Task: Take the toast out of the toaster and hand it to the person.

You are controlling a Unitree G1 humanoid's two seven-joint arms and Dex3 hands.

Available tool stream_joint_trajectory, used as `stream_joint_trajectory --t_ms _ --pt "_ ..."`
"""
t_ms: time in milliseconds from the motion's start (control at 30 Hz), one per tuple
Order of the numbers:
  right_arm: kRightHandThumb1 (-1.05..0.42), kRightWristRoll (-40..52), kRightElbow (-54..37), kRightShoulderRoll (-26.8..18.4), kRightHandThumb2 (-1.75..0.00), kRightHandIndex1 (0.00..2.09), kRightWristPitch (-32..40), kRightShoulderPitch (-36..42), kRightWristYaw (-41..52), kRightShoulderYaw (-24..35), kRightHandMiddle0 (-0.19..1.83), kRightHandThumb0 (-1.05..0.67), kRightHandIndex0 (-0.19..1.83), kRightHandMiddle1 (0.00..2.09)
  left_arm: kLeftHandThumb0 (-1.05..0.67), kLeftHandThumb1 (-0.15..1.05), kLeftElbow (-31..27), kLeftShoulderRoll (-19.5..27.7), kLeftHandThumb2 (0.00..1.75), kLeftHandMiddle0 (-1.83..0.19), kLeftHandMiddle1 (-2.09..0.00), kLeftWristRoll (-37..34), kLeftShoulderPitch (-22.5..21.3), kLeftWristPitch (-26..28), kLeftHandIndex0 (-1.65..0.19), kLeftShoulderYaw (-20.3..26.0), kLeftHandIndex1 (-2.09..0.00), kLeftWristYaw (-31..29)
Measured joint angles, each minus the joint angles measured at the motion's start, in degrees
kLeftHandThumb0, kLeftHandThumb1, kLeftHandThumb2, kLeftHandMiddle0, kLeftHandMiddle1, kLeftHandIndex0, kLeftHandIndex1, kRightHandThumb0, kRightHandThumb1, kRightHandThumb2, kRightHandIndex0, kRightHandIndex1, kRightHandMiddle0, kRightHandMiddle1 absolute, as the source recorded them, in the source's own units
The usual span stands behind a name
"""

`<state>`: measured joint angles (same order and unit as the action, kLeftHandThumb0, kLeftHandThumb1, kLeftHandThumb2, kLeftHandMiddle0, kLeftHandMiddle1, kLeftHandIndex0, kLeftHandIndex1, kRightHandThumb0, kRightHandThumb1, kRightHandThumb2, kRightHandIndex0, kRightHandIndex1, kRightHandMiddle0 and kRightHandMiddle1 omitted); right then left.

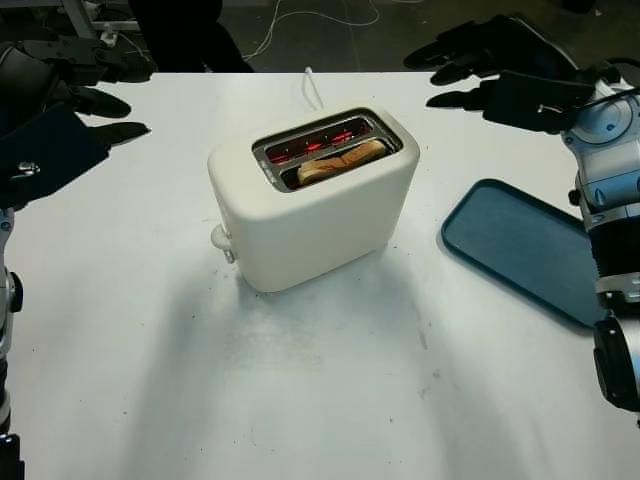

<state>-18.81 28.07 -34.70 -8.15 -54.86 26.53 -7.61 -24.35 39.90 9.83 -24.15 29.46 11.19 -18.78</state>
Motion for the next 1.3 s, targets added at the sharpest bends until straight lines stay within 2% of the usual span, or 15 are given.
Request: stream_joint_trajectory --t_ms 100,300,600,900,1000,1100,1300 --pt "-0.86 0.35 -0.19 0.01 0.0 0.08 0.21 0.0 1.44 0.06 0.76 -0.09 0.78 0.0 -0.22 0.81 0.01 -0.27 0.0 -0.79 -0.31 0.01 0.57 0.0 -0.81 -0.01 -0.09 0.07" --pt "-0.86 2.04 0.65 -0.01 0.0 0.07 -1.24 0.07 3.89 0.17 0.76 -0.19 0.81 0.0 -0.23 0.81 0.18 -0.64 0.0 -0.8 -0.3 0.04 0.63 -0.24 -0.82 -1.28 -0.08 0.19" --pt "-0.87 2.2 0.57 -0.01 0.0 0.05 -2.13 0.19 4.8 0.17 0.76 -0.22 0.81 0.0 -0.24 0.8 0.71 -1.44 0.0 -0.8 -0.31 -0.07 0.63 -1.17 -0.83 -1.33 -0.07 0.66" --pt "-0.87 2.25 -0.27 0.0 0.0 0.04 -2.32 1.31 4.78 0.46 0.76 -0.21 0.82 0.0 -0.21 0.81 -0.49 -1.52 0.0 -0.8 -0.3 -0.09 0.73 -0.78 -0.82 -0.99 -0.05 0.65" --pt "-0.86 3.03 -0.75 0.08 0.0 0.03 -2.27 1.67 4.77 1.32 0.75 -0.15 0.81 0.0 -0.19 0.81 -1.36 -1.52 0.0 -0.79 -0.3 -0.1 0.94 -0.16 -0.82 -0.69 -0.05 0.64" --pt "-0.86 3.66 -2.24 0.11 0.0 0.03 -1.67 2.34 4.69 1.9 0.75 -0.09 0.81 0.0 -0.15 0.81 -2.15 -1.52 0.0 -0.8 -0.3 -0.1 1.72 -0.22 -0.83 -0.57 -0.05 0.64" --pt "-0.87 3.69 -6.63 0.09 0.0 0.0 4.11 5.0 4.64 2.43 0.7 -0.15 0.77 0.0 -0.19 0.82 -3.42 -1.52 0.01 -0.8 -0.29 -0.04 4.13 -0.19 -0.82 -0.55 -0.04 0.64"
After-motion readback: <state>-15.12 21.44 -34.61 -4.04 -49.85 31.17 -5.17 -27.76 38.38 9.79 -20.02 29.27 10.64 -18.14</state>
